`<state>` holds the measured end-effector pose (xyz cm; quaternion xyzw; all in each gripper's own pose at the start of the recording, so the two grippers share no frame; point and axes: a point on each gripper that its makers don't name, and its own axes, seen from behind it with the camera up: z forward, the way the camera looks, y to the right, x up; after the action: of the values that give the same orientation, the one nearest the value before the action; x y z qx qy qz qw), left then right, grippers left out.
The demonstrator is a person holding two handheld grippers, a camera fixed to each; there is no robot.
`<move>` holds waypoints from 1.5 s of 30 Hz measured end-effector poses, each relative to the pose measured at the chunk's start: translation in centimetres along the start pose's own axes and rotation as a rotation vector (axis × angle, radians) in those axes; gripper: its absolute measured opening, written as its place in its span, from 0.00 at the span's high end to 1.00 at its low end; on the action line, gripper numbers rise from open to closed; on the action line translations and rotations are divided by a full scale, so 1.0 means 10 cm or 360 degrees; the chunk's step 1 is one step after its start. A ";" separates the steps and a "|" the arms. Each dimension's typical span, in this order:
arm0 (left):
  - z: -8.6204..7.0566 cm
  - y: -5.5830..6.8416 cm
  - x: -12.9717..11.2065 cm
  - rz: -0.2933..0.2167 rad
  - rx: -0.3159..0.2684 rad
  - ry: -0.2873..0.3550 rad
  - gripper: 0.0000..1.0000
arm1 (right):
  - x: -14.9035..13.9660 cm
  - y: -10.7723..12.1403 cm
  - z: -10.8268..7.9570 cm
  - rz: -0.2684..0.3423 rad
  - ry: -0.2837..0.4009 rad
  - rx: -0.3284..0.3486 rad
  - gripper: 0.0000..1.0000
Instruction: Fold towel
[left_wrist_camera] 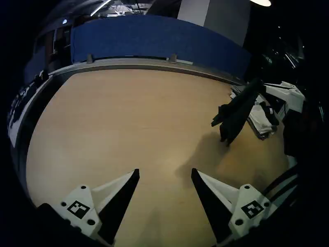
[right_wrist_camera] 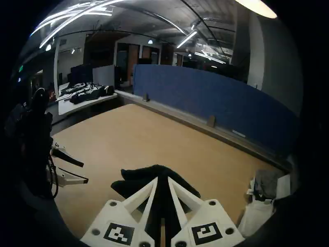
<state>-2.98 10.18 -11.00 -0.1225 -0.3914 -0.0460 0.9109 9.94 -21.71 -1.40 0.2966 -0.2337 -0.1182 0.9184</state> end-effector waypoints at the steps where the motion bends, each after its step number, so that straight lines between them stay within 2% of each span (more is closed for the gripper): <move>1: 0.00 0.01 0.00 0.0002 0.0000 0.0000 0.06 | 0.00 0.04 -0.01 0.0000 0.0001 -0.0007 0.98; 7: 0.03 0.06 0.02 0.0014 0.0001 -0.0004 0.07 | 0.03 0.35 -0.10 0.0017 0.0013 -0.0058 0.98; 26: 0.13 0.20 0.07 0.0027 0.0022 -0.0022 0.06 | 0.04 1.58 -0.44 0.0041 0.0023 -0.0265 0.98; 45: 0.21 0.20 0.05 0.0014 0.0068 -0.0056 0.07 | 0.00 2.65 -0.50 0.0032 0.0000 -0.0424 0.98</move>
<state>-3.75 12.69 -9.57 -0.1054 -0.4077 -0.0314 0.9065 14.52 1.85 10.98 0.1696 -0.2190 -0.1389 0.9508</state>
